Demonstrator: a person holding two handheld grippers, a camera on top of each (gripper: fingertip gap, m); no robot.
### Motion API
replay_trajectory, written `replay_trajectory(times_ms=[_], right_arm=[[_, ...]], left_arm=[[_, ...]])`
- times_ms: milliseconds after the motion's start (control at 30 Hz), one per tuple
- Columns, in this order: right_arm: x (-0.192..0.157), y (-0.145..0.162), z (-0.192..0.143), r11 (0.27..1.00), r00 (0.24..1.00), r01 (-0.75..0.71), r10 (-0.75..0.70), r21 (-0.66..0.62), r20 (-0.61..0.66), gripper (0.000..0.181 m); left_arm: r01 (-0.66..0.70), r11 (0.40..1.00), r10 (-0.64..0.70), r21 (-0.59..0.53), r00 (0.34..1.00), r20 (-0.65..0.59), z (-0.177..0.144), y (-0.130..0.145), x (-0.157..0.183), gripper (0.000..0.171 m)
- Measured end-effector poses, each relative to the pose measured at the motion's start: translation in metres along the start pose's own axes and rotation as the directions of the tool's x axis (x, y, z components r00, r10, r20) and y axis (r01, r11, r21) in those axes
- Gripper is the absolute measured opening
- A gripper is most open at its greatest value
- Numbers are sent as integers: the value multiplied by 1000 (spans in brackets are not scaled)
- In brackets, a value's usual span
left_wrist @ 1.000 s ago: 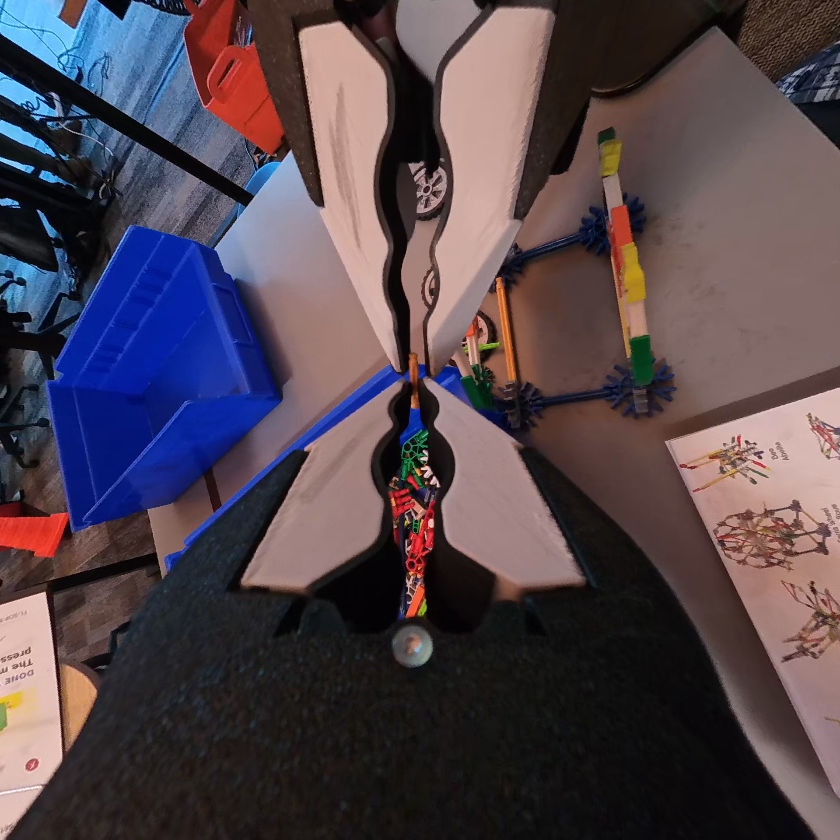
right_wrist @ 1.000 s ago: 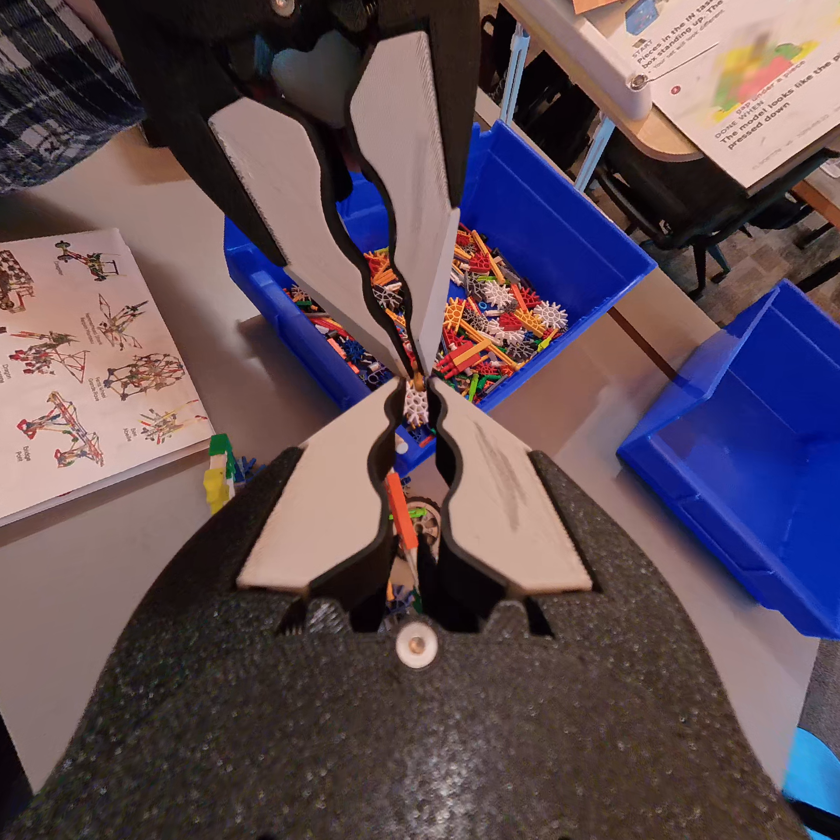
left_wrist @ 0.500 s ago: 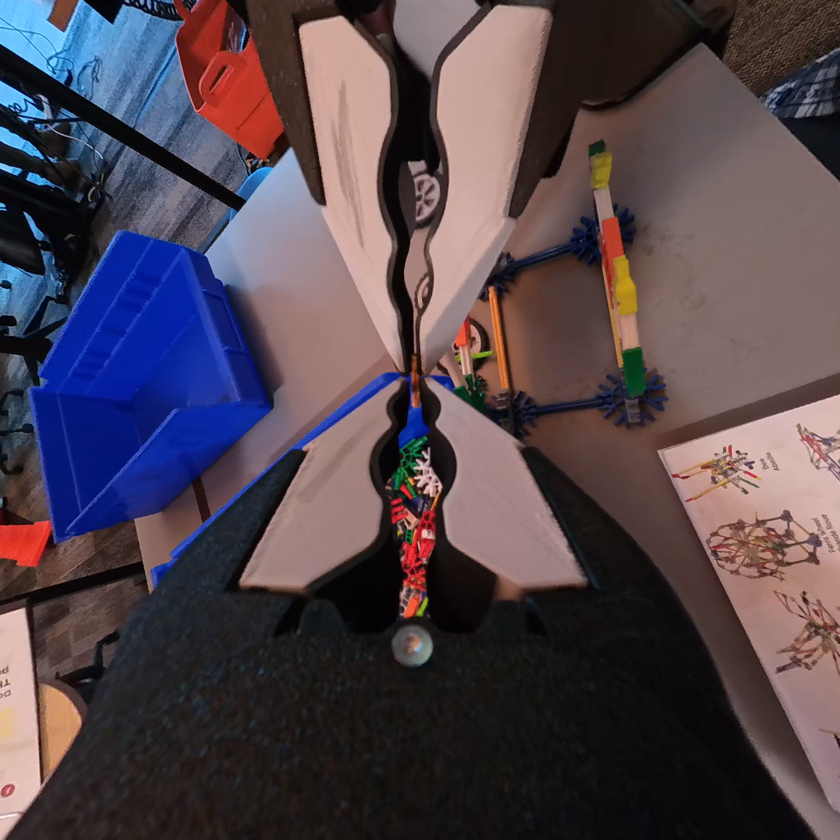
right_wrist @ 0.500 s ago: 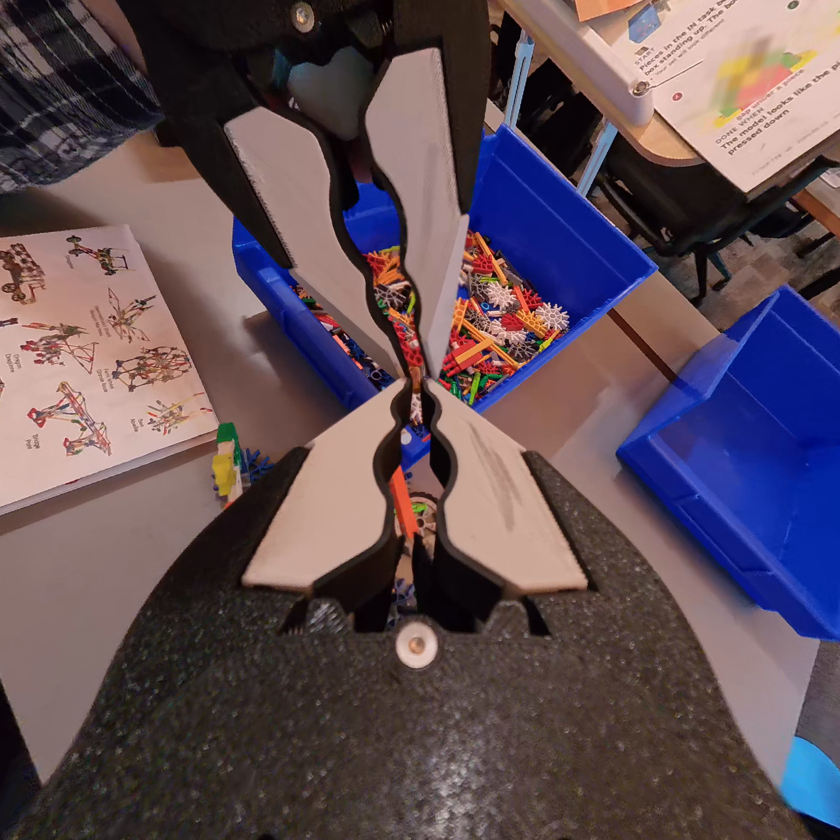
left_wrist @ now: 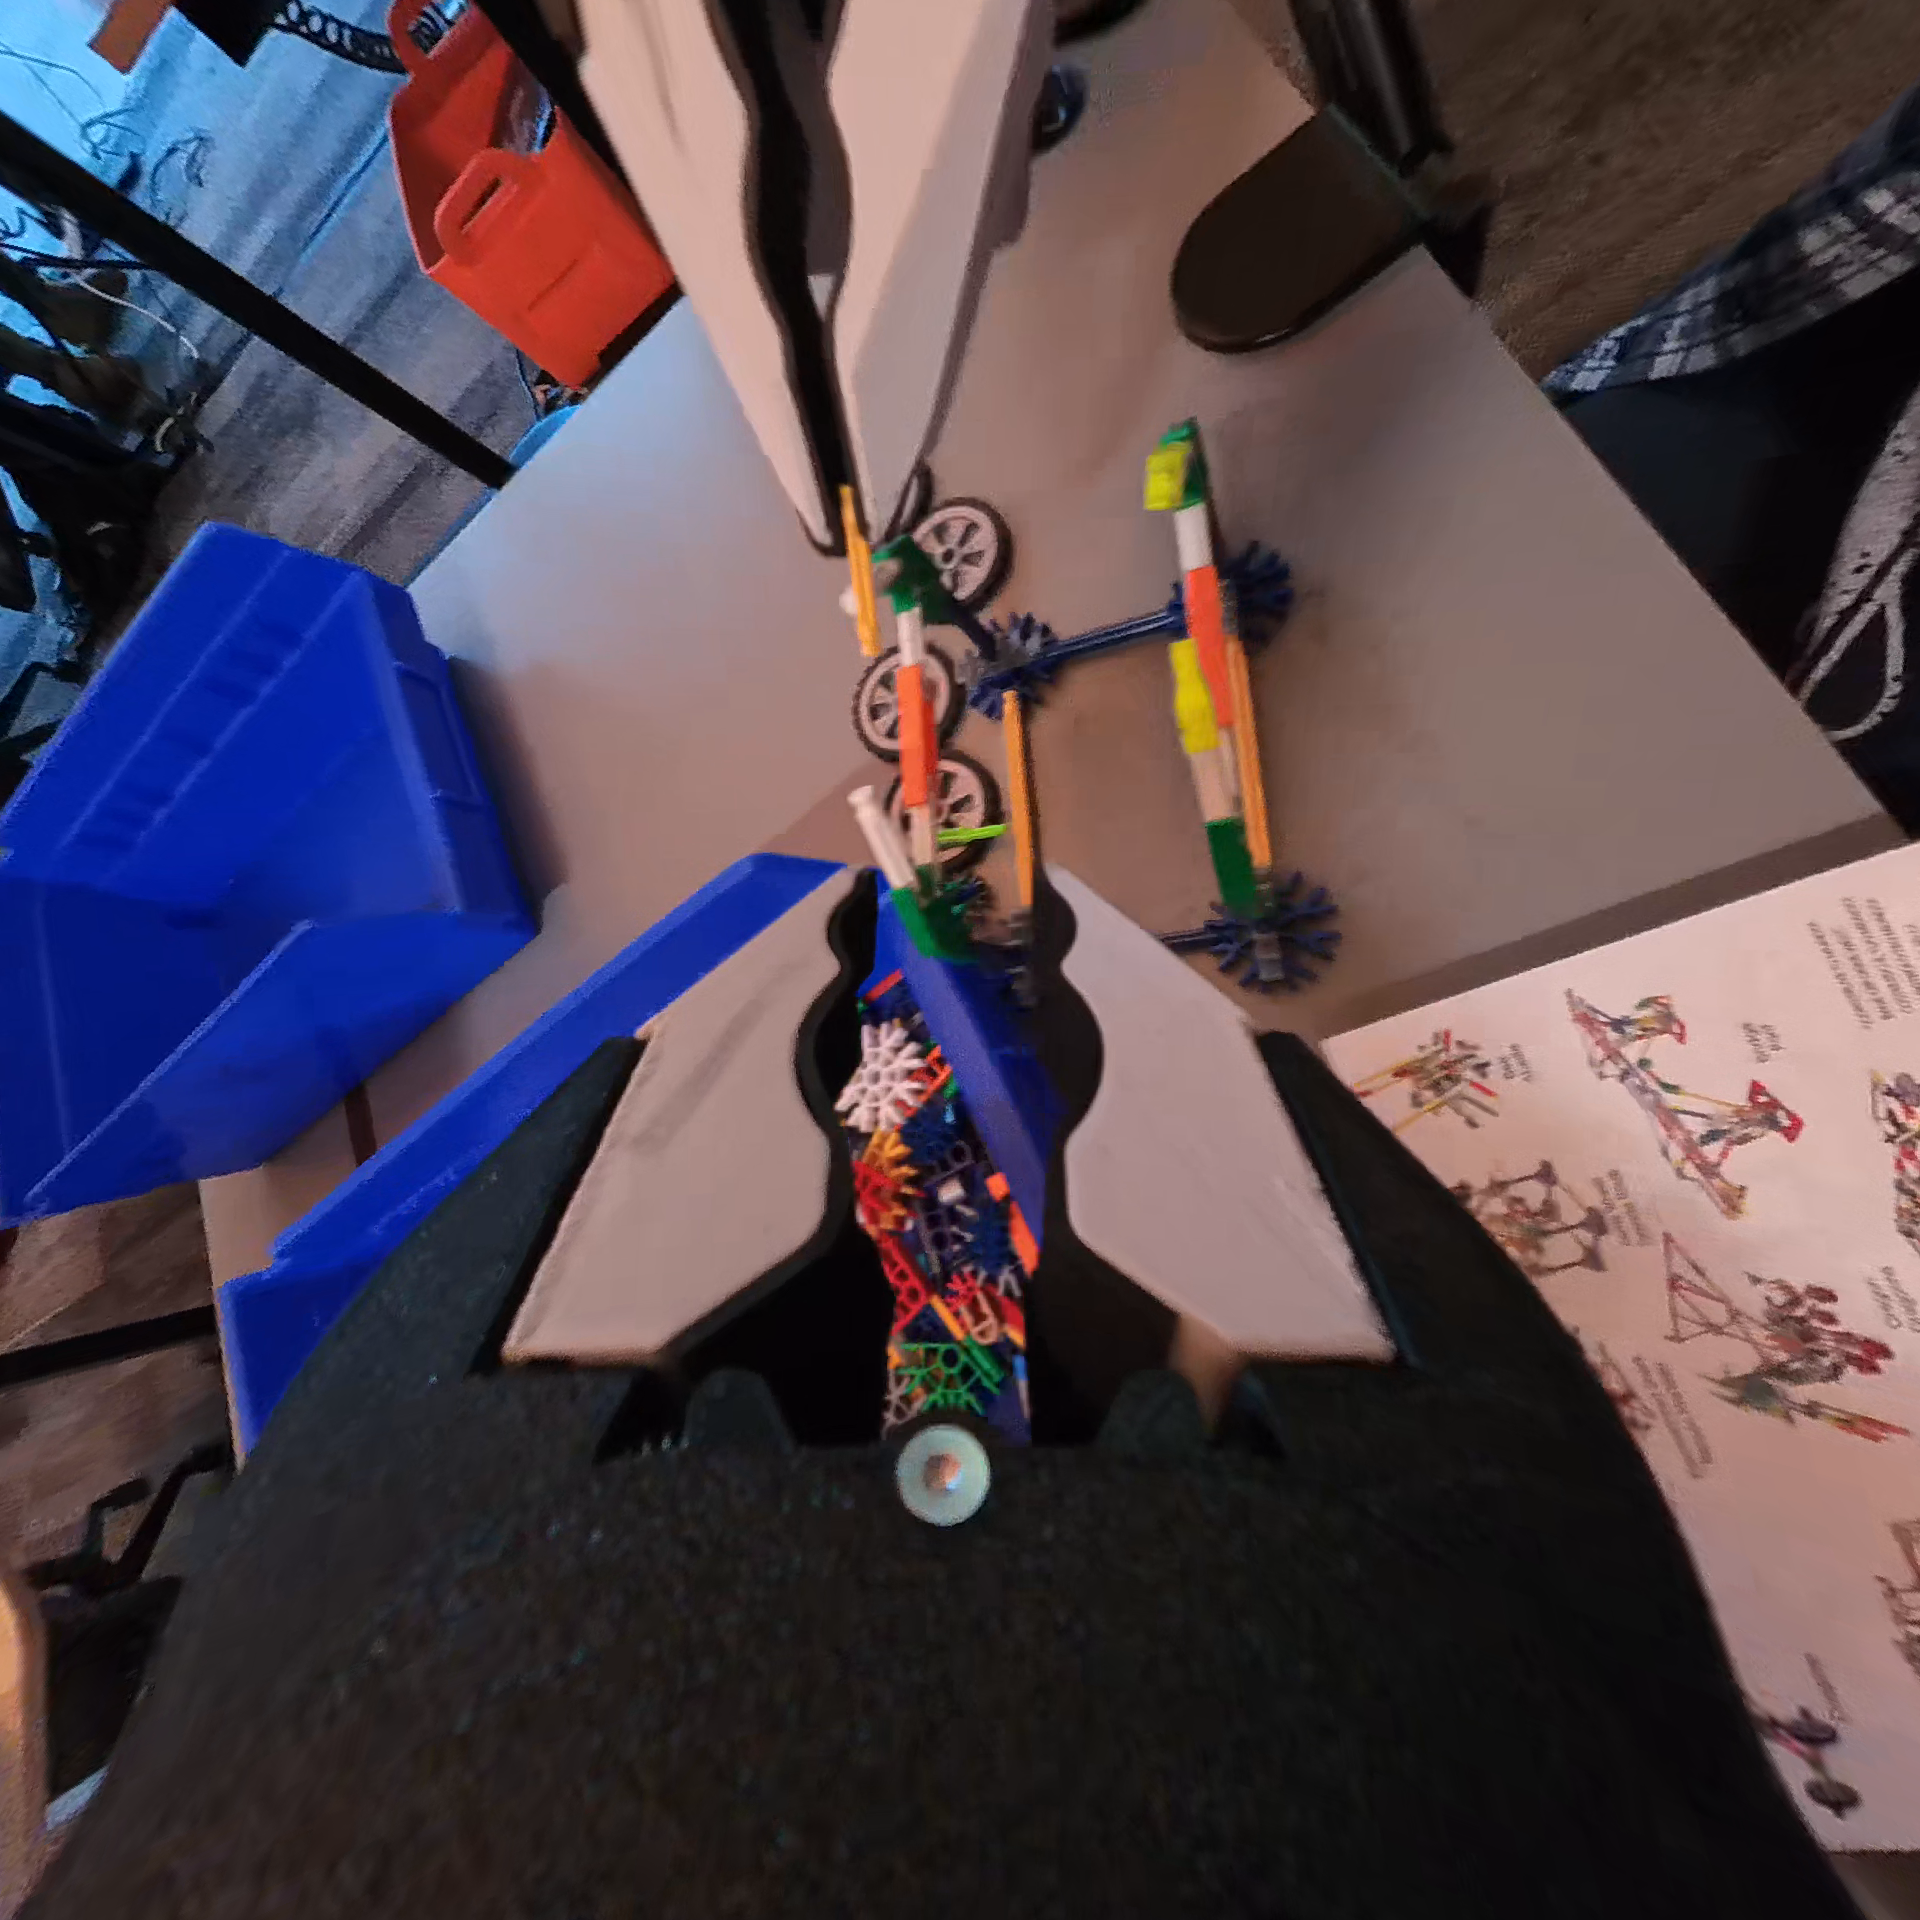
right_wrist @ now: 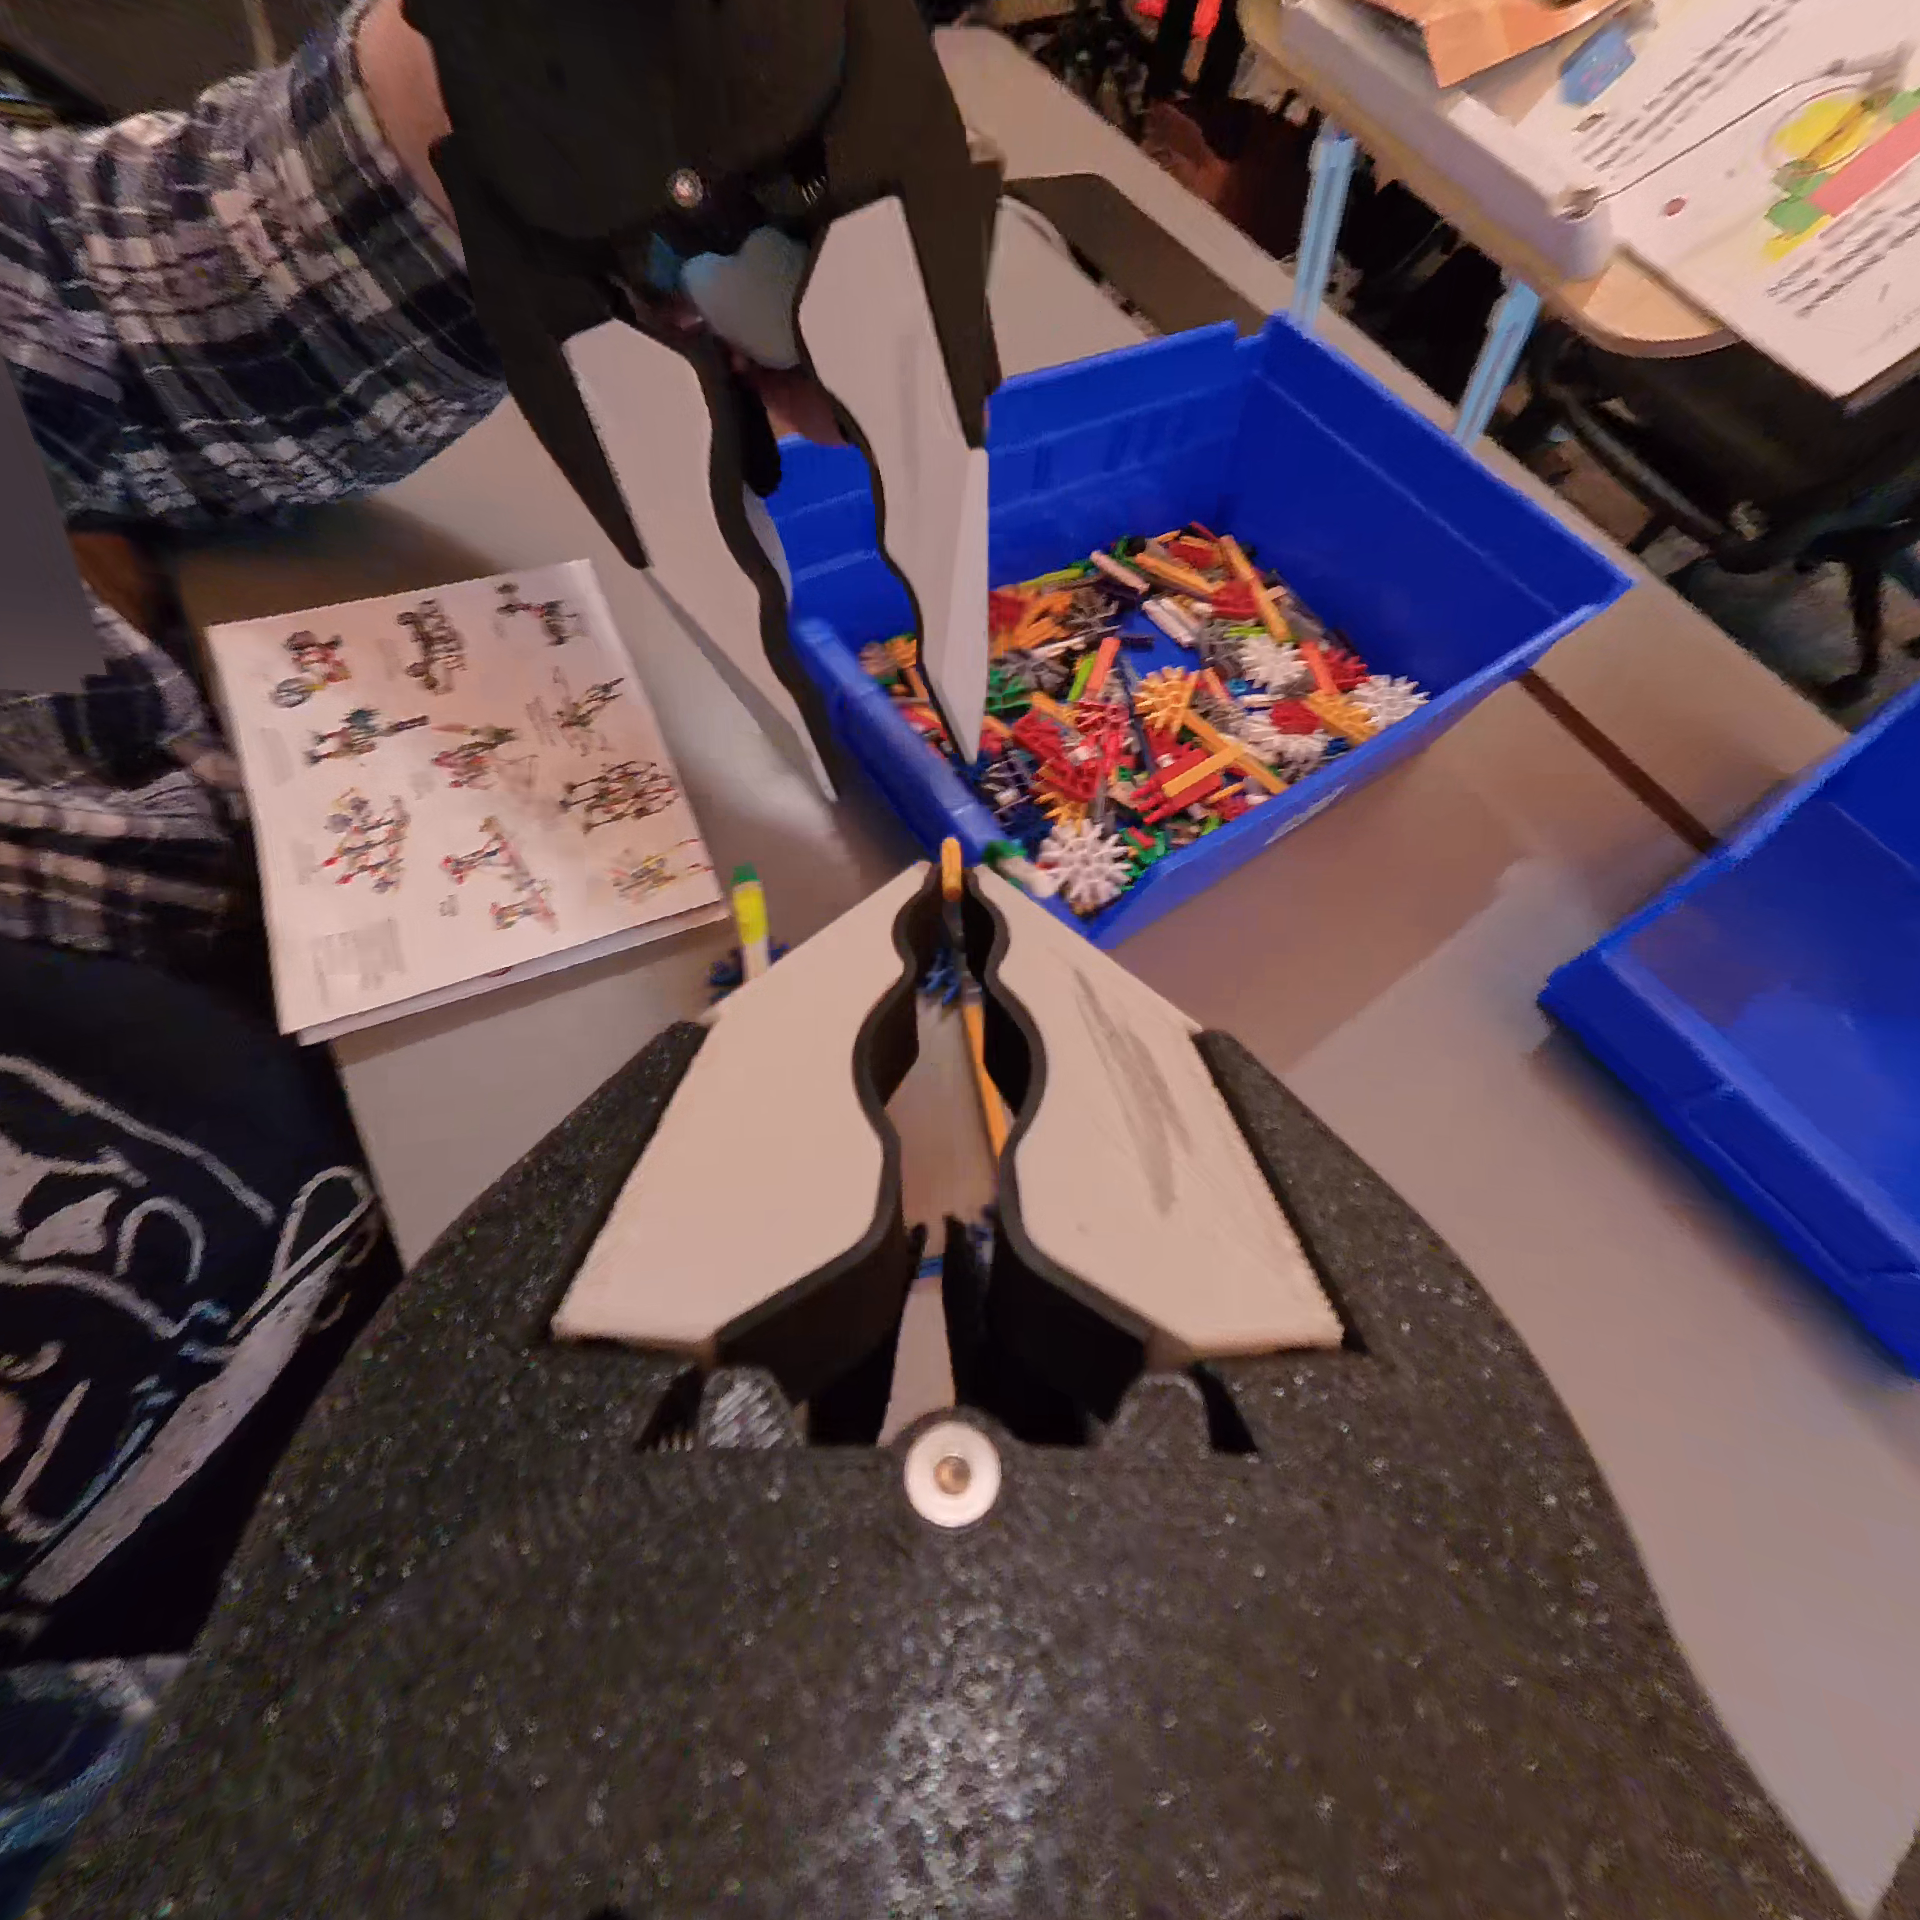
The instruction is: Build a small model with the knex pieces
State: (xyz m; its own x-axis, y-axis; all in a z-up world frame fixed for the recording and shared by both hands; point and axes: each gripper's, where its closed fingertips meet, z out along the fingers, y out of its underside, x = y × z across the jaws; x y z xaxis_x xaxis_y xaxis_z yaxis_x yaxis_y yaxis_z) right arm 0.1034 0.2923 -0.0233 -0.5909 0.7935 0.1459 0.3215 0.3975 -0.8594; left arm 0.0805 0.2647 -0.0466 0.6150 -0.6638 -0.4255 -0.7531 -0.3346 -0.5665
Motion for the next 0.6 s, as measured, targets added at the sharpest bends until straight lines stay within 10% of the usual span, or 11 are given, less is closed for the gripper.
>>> replay_trajectory(times_ms=[600], right_arm=[[-35, 22, 0, 997, 993, -6, 16, -78, 117, 2]], left_arm=[[47, 993, -40, 107, 997, -68, 9, -25, 38, 33]])
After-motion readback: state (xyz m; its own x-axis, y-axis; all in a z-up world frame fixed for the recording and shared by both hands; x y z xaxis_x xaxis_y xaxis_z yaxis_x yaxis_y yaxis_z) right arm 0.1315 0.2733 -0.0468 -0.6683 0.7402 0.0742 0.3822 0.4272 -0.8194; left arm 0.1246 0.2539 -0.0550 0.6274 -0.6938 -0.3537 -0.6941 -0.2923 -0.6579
